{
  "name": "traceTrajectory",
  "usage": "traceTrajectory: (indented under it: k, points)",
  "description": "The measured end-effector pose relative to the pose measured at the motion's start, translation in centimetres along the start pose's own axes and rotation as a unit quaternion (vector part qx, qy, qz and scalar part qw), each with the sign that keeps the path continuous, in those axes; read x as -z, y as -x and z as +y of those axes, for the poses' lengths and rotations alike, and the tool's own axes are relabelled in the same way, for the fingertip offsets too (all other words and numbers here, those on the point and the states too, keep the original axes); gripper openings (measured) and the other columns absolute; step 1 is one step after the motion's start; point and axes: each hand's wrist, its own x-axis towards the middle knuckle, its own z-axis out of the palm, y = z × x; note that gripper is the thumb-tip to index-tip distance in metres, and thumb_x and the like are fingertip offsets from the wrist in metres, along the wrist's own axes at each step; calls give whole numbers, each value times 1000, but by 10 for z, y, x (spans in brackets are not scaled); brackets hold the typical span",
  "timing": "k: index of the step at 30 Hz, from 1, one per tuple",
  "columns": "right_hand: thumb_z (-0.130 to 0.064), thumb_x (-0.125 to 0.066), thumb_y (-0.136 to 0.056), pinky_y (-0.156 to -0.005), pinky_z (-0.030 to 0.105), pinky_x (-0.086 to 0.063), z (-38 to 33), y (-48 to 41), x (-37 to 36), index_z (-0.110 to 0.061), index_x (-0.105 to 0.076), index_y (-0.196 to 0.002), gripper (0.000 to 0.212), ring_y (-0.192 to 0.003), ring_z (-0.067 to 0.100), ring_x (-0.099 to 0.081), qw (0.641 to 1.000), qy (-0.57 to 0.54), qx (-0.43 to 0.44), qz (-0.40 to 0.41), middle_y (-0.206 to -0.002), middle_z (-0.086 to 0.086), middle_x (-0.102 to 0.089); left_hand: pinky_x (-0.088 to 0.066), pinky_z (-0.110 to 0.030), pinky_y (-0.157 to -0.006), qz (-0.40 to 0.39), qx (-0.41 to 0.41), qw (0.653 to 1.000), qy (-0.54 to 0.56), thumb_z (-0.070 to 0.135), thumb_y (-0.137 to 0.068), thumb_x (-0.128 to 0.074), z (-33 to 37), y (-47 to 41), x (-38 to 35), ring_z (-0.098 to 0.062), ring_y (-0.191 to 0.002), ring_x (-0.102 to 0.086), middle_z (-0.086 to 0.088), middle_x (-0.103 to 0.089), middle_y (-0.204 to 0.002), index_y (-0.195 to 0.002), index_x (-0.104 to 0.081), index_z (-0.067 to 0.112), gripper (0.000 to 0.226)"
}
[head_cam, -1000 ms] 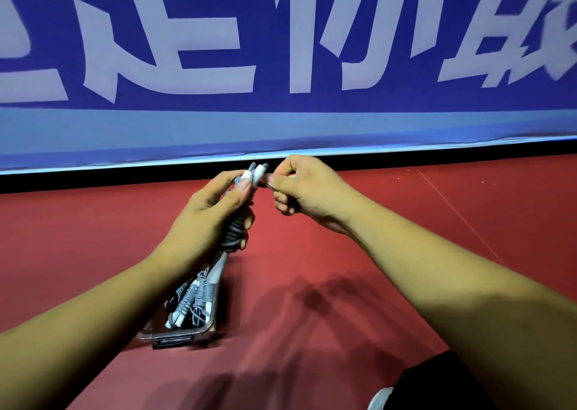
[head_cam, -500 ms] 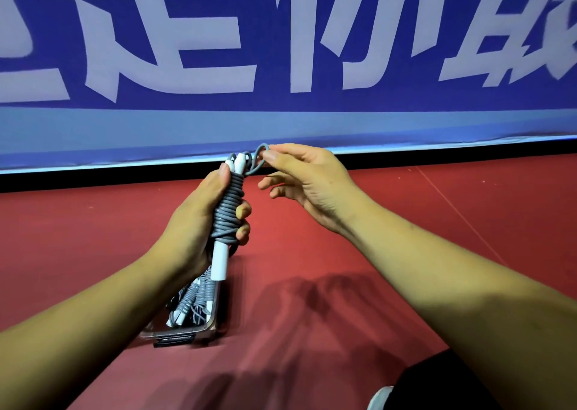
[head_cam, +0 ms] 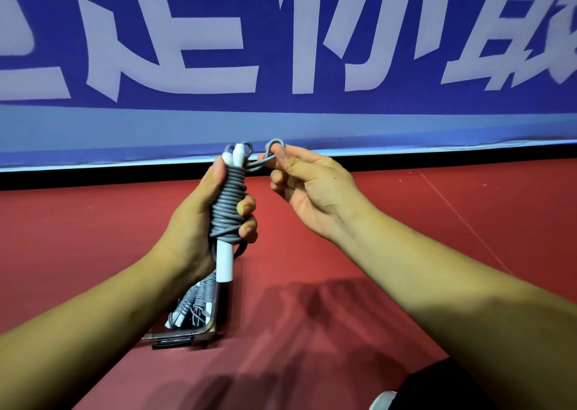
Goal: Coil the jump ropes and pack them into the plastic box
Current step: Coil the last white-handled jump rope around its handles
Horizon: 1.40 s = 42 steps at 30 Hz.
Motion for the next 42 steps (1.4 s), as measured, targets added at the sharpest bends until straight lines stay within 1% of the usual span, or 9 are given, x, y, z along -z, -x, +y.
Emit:
traceTrajectory:
  k: [4,11,17,24,27,30,33,37,42]
  points:
    - [-4,-62,-91,-59,21,-45,2,3,-7,1,-64,-102,13,-55,11,-44,998,51,14,-23,-82,3,-60,-39,-24,-46,8,2,999,43,59,-90,-43,5,1,-2,-17,-41,-40,-1,-46,-61,-105,-58,31,35]
    - [0,-68,-86,-54,22,-49,-5,5,-8,10,-68,-91,11,-54,14,-50,967,252,9,-24,-78,16,-63,-40,-25,-42,13,-29,998,-61,46,-96,-42,1,2,5,-16,-47,-45,1,-54,-71,-108,-49,19,31]
    - [0,-65,-88,-54,23,-50,-15,3,-1,11,-67,-93,12,-52,11,-50,968,250,-24,-9,-79,17,-64,-32,-27,-48,-32,-12,991,-127,52,-93,-46,3,1,5,-20,-45,-43,-7,-46,-66,-108,-55,21,35]
    - [-5,-66,-88,-58,23,-49,-25,3,11,4,-67,-90,10,-56,13,-49,952,288,-95,-29,-84,19,-63,-41,-25,-40,-37,-21,983,-179,32,-99,-41,1,2,-5,-15,-43,-49,2,-61,-72,-115,-51,6,32]
    - [-6,-66,-88,-59,24,-49,-27,2,16,6,-65,-101,18,-56,12,-49,954,269,-125,-36,-84,16,-62,-40,-24,-38,-37,-10,985,-169,30,-98,-42,1,5,-8,-15,-42,-49,0,-57,-67,-116,-52,5,33]
    - [-6,-66,-88,-58,24,-47,-21,0,19,6,-65,-110,25,-55,12,-48,964,250,-86,-28,-84,16,-61,-42,-26,-40,-45,19,988,-147,37,-99,-46,3,2,-5,-17,-42,-49,-4,-54,-65,-118,-51,6,36]
    - [-6,-64,-91,-54,25,-42,-12,0,15,0,-65,-89,7,-52,12,-48,958,288,-9,-9,-76,14,-60,-42,-26,-42,-47,58,992,-100,45,-96,-49,3,-1,-1,-19,-42,-47,-8,-45,-66,-125,-49,7,47]
    - [-12,-63,-93,-48,25,-41,-2,-2,9,-4,-62,-82,14,-50,12,-51,948,314,55,17,-71,14,-58,-43,-26,-45,-47,106,992,-45,54,-92,-49,3,-1,-1,-21,-41,-45,-9,-46,-66,-118,-54,23,42]
    - [-5,-65,-90,-55,26,-48,-5,-2,4,3,-64,-91,8,-59,18,-55,958,272,86,-42,-74,15,-61,-42,-25,-46,-24,103,994,-1,58,-90,-46,9,-1,0,-21,-41,-44,-7,-47,-63,-104,-58,20,42]
